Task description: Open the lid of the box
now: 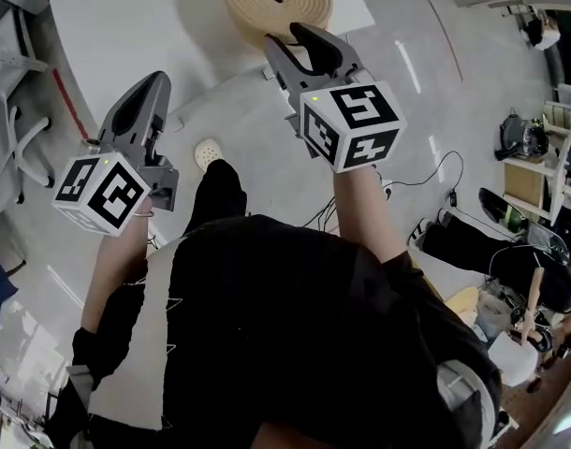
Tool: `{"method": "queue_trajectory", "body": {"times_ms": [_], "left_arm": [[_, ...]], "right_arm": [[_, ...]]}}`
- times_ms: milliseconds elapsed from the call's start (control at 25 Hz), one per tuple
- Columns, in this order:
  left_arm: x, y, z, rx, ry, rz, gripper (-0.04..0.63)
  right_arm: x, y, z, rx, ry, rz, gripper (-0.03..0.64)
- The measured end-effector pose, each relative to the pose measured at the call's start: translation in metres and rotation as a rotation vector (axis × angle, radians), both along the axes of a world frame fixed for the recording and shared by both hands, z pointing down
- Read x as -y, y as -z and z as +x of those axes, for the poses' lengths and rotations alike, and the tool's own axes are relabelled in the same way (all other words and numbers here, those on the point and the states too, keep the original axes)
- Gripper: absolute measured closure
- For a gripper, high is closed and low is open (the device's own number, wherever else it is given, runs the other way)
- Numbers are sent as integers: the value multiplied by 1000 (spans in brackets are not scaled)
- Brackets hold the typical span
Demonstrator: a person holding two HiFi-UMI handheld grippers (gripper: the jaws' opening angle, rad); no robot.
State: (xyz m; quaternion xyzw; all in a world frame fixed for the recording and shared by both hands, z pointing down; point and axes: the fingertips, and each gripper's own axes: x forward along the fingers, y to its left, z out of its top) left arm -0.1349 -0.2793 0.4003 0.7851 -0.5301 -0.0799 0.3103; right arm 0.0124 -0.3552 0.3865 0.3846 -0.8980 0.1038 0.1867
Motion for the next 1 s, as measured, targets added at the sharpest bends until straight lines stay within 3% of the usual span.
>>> {"method": "queue_trajectory", "body": {"times_ms": [200,400,560,880,1000], "left_arm": [[7,-2,-4,5,-8,-3,584],[6,-9,-14,10,16,-14,584],[-9,-20,-21,2,39,-29,584],[-30,-20,-29,-8,78,-25,584],[-31,-21,-31,-12,84,-19,584]], "right_arm": [[3,-17,-6,-144,41,33,426],[13,-23,-14,-354,80,186,422],[11,-40,-18,-498,112,243,417],[11,-47,-16,-660,118,374,402],[16,-48,-14,-699,107,413,441]]}}
